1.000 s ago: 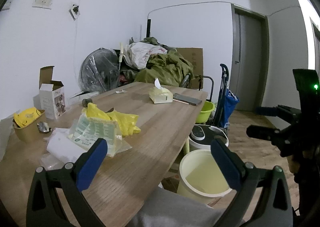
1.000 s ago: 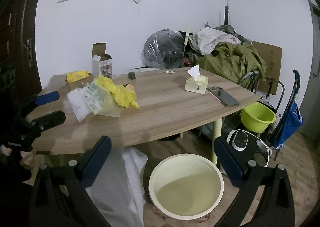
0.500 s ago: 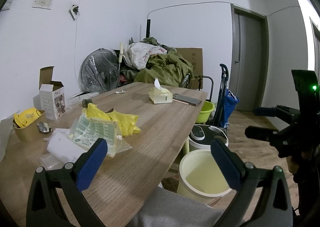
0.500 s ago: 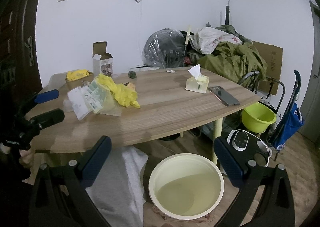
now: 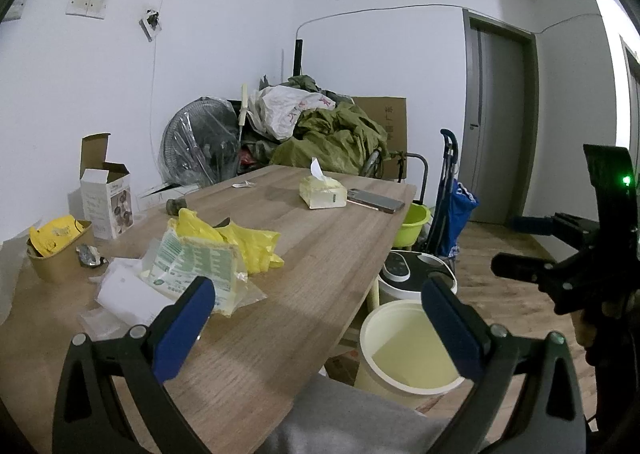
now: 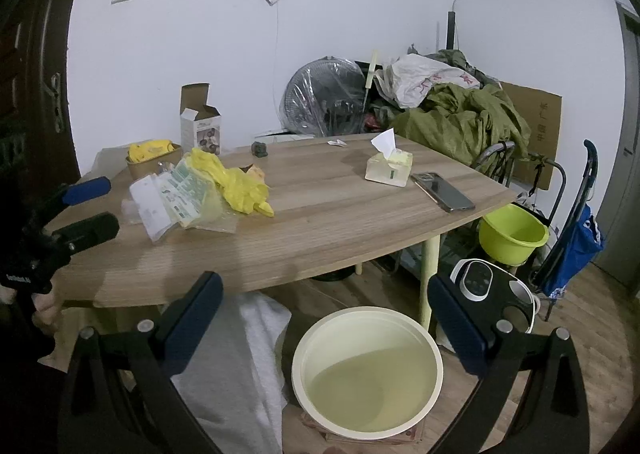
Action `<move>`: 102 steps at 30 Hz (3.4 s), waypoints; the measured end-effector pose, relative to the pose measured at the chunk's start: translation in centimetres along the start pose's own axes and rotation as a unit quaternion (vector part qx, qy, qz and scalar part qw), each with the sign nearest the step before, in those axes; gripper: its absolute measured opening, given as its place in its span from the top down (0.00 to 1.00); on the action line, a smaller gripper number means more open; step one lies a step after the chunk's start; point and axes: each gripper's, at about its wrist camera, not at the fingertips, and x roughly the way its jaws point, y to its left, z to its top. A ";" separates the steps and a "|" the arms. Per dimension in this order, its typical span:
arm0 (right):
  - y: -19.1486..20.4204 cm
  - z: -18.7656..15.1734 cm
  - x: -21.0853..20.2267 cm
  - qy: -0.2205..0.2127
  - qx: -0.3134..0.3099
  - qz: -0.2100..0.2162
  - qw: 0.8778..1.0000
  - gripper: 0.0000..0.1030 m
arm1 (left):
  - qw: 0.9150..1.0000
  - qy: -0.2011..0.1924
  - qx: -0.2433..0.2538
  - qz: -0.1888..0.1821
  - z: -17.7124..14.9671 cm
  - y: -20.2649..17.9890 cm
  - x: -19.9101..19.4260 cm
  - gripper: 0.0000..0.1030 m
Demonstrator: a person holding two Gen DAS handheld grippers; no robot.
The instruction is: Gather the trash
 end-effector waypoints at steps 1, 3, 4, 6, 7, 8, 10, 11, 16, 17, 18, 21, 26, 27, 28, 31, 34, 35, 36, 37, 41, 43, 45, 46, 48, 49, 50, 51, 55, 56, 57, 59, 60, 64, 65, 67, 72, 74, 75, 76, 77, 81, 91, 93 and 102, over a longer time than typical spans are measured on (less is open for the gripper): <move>0.0 0.0 0.0 0.000 0.000 0.000 1.000 0.01 | 1.000 0.000 -0.001 0.000 0.0 0.1 0.0 0.00; 0.0 0.0 0.0 -0.001 0.000 0.000 1.000 0.01 | 1.000 0.000 -0.002 0.000 0.0 0.0 0.0 0.00; 0.0 0.1 0.0 0.000 0.000 0.001 1.000 0.01 | 1.000 0.001 -0.002 -0.002 0.0 0.1 0.0 0.00; 0.0 0.1 0.1 0.000 0.000 -0.001 1.000 0.01 | 1.000 0.003 -0.001 -0.002 0.1 0.2 0.1 0.00; -0.1 0.1 0.2 -0.001 0.000 0.000 1.000 0.01 | 1.000 0.003 -0.002 -0.003 0.2 0.2 0.1 0.00; -0.1 0.1 0.2 -0.001 0.000 -0.001 1.000 0.01 | 1.000 0.003 -0.002 -0.003 0.2 0.2 0.1 0.00; -0.1 0.1 0.2 0.000 0.000 -0.002 1.000 0.01 | 1.000 0.002 -0.004 -0.004 0.3 0.1 0.0 0.00; -0.1 0.1 0.2 -0.001 0.000 0.000 1.000 0.01 | 1.000 0.002 -0.004 -0.004 0.3 0.1 0.0 0.00; -0.1 0.1 0.2 -0.001 0.001 -0.001 1.000 0.01 | 1.000 0.003 -0.002 -0.006 0.3 0.1 0.0 0.00; -0.1 0.1 0.2 -0.001 0.000 -0.001 1.000 0.01 | 1.000 0.003 -0.001 -0.006 0.3 0.1 -0.1 0.00; -0.1 0.2 0.3 -0.001 0.000 -0.001 1.000 0.01 | 1.000 0.003 -0.001 -0.006 0.4 0.1 -0.1 0.00; -0.1 0.2 0.3 -0.001 0.001 -0.002 1.000 0.01 | 1.000 0.003 -0.001 -0.006 0.4 0.1 -0.1 0.00; -0.2 0.3 0.3 -0.001 0.000 -0.002 1.000 0.02 | 1.000 0.003 -0.001 -0.007 0.4 0.1 -0.1 0.00; -0.2 0.3 0.3 -0.001 -0.001 -0.002 1.000 0.01 | 1.000 0.003 -0.001 -0.007 0.4 0.1 -0.1 0.00; -0.2 0.3 0.3 -0.001 -0.001 -0.002 1.000 0.01 | 1.000 0.003 -0.001 -0.007 0.4 0.1 -0.1 0.00; -0.2 0.2 0.3 0.001 -0.001 -0.002 1.000 0.01 | 1.000 0.005 -0.002 -0.010 0.6 0.2 0.0 0.00; -0.2 0.3 0.5 0.003 -0.001 -0.004 1.000 0.01 | 1.000 0.003 -0.002 -0.013 0.8 0.5 0.1 0.00; -0.2 0.4 0.6 0.004 -0.002 -0.005 1.000 0.01 | 1.000 0.002 -0.003 -0.012 0.9 0.7 0.1 0.00; -0.1 0.5 0.8 0.005 -0.003 -0.005 1.000 0.01 | 1.000 0.001 -0.005 -0.011 1.0 0.8 0.2 0.00; 0.0 0.6 1.0 0.007 -0.004 -0.005 1.000 0.01 | 1.000 0.001 -0.006 -0.011 0.9 1.1 0.2 0.00; 0.1 1.0 1.9 0.013 -0.006 -0.001 1.000 0.01 | 1.000 0.006 -0.009 -0.003 0.9 2.1 0.3 0.00; 0.2 1.2 2.6 0.016 -0.008 0.002 1.000 0.01 | 1.000 0.007 -0.009 0.009 0.9 2.9 0.3 0.00; 0.4 1.4 3.5 0.022 -0.013 0.006 1.000 0.01 | 1.000 0.009 -0.015 0.023 0.7 3.9 0.2 0.00; 0.6 1.6 4.1 0.026 -0.017 0.008 0.999 0.01 | 0.999 0.012 -0.022 0.031 0.5 4.6 0.2 0.00; 0.9 1.9 5.3 0.031 -0.022 0.014 0.999 0.01 | 0.998 0.018 -0.036 0.046 0.0 6.0 0.3 0.00; 1.2 2.1 6.0 0.033 -0.025 0.019 0.999 0.01 | 0.998 0.021 -0.042 0.052 -0.2 6.7 0.4 0.00; 1.5 2.3 6.6 0.035 -0.028 0.023 0.999 0.01 | 0.997 0.025 -0.048 0.060 -0.4 7.4 0.5 0.00; 1.8 2.5 7.2 0.037 -0.031 0.027 0.998 0.01 | 0.996 0.030 -0.053 0.068 -0.6 8.1 0.6 0.00; 3.2 3.5 10.1 0.044 -0.044 0.045 0.997 0.01 | 0.992 0.040 -0.074 0.094 -1.4 10.7 0.7 0.00; 3.5 3.8 10.9 0.045 -0.047 0.050 0.997 0.01 | 0.991 0.042 -0.078 0.099 -1.6 11.1 0.7 0.00; 3.9 4.0 11.5 0.046 -0.050 0.054 0.996 0.01 | 0.990 0.044 -0.083 0.106 -1.8 11.7 0.7 0.00; 4.7 4.7 13.1 0.047 -0.056 0.065 0.995 0.01 | 0.988 0.051 -0.092 0.117 -2.0 12.7 0.9 0.00; 5.0 5.0 13.8 0.048 -0.058 0.070 0.995 0.01 | 0.986 0.056 -0.096 0.123 -2.2 13.2 1.0 0.00; 5.8 6.6 17.0 0.053 -0.067 0.089 0.992 0.01 | 0.980 0.073 -0.117 0.146 -2.7 15.0 1.3 0.00; 6.0 6.9 17.6 0.053 -0.069 0.096 0.992 0.01 | 0.978 0.077 -0.122 0.150 -2.8 15.3 1.5 0.00; 6.2 7.7 19.1 0.051 -0.070 0.110 0.990 0.01 | 0.975 0.083 -0.130 0.160 -2.9 15.9 1.6 0.00; 6.0 9.2 21.8 0.050 -0.059 0.128 0.989 0.01 | 0.971 0.092 -0.138 0.172 -2.3 16.7 2.5 0.00; 5.9 9.7 23.2 0.055 -0.053 0.134 0.988 0.01 | 0.971 0.094 -0.136 0.173 -1.8 16.8 2.9 0.00; 5.9 9.9 23.9 0.059 -0.050 0.137 0.988 0.02 | 0.971 0.095 -0.134 0.174 -1.5 16.8 3.2 0.00; 5.9 10.1 24.7 0.061 -0.046 0.143 0.987 0.02 | 0.971 0.095 -0.133 0.174 -1.3 16.8 3.4 0.00; 5.9 10.2 25.2 0.064 -0.042 0.149 0.986 0.02 | 0.971 0.097 -0.132 0.175 -1.0 16.9 3.6 0.00; 6.6 10.5 27.3 0.074 -0.035 0.175 0.981 0.02 | 0.972 0.101 -0.128 0.170 0.0 17.1 5.0 0.00; 8.4 10.0 30.2 0.102 -0.051 0.239 0.964 0.27 | 0.978 0.136 -0.082 0.134 2.4 16.3 10.2 0.00; 8.3 9.7 30.4 0.104 -0.052 0.243 0.963 0.46 | 0.979 0.140 -0.070 0.127 2.7 16.1 11.1 0.01; 6.8 9.9 28.9 0.076 -0.051 0.248 0.964 0.83 | 0.979 0.176 -0.031 0.103 3.4 15.6 14.7 0.27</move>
